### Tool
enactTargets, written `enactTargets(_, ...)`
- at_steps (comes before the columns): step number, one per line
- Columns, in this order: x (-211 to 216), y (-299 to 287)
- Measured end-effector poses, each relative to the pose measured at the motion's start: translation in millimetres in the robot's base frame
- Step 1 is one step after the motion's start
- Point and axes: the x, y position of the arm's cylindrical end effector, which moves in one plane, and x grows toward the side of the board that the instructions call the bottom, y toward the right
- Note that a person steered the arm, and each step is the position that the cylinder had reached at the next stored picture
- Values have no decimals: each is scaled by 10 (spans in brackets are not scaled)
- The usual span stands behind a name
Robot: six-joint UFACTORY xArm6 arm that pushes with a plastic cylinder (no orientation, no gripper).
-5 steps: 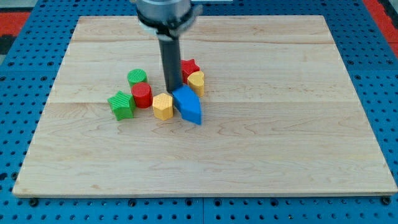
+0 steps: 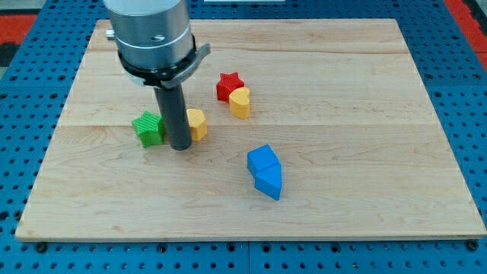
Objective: Push the yellow hexagon into the red star
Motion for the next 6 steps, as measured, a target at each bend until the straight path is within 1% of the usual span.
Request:
enactTargets(1, -3, -226)
enactTargets(2, -111, -9)
enactTargets(3, -254, 534)
enactTargets(4, -516, 634)
enactTargets(5, -614, 358)
enactTargets(6, -677, -51)
